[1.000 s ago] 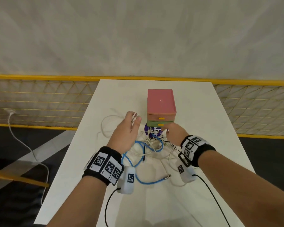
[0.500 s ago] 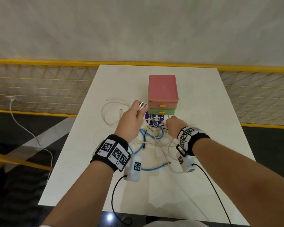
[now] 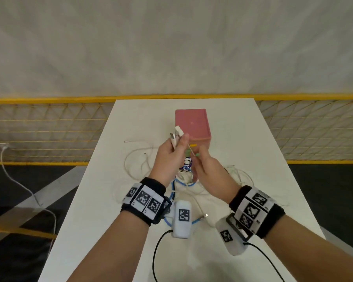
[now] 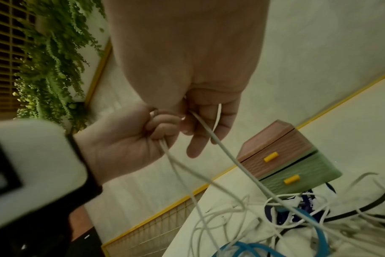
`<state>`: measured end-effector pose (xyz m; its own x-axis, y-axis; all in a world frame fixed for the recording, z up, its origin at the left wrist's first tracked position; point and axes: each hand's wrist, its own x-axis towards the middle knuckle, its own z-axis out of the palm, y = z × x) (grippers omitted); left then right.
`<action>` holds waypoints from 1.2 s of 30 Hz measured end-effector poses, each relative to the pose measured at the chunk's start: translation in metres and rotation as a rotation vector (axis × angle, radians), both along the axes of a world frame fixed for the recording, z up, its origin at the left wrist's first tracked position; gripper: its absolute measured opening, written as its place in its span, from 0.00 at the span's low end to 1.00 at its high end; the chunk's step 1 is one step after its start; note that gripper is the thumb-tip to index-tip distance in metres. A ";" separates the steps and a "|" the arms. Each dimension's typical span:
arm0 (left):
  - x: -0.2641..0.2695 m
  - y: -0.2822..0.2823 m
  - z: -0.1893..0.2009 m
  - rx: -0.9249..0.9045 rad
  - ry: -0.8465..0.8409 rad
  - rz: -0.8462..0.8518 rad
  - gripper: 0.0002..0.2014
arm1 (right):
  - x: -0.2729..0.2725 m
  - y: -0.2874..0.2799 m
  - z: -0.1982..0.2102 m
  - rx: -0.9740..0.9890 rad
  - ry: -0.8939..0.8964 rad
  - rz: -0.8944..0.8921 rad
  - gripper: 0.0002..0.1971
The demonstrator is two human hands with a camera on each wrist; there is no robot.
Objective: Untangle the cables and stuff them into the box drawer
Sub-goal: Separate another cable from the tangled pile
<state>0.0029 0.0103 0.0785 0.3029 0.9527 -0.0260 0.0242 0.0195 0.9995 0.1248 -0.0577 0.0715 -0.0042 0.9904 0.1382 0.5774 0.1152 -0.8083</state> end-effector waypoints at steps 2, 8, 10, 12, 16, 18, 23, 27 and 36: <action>0.007 -0.004 0.006 0.044 0.023 0.003 0.17 | -0.006 -0.003 0.001 0.020 0.016 0.025 0.08; 0.009 -0.003 0.016 0.123 -0.016 -0.002 0.22 | 0.002 -0.007 -0.011 -0.011 0.007 0.057 0.10; 0.008 0.001 0.023 0.120 -0.087 0.016 0.23 | 0.008 -0.010 -0.021 -0.038 -0.025 0.107 0.11; 0.004 0.006 0.035 0.059 -0.225 0.039 0.22 | 0.018 -0.013 -0.035 -0.079 -0.050 0.123 0.10; -0.025 0.021 0.065 0.042 -0.310 0.196 0.24 | 0.054 -0.025 -0.061 -0.207 -0.165 0.011 0.13; -0.036 0.024 0.072 0.110 -0.200 0.193 0.23 | 0.065 -0.030 -0.061 -0.222 -0.203 -0.042 0.15; -0.008 -0.003 0.050 0.279 0.526 -0.311 0.14 | 0.053 -0.018 -0.019 -0.039 -0.157 -0.065 0.12; 0.005 -0.013 0.029 0.255 0.602 -0.362 0.15 | 0.047 -0.007 0.010 0.080 -0.117 -0.013 0.10; -0.029 0.029 0.049 0.417 0.440 0.334 0.09 | 0.078 -0.020 -0.031 -0.079 -0.153 -0.047 0.13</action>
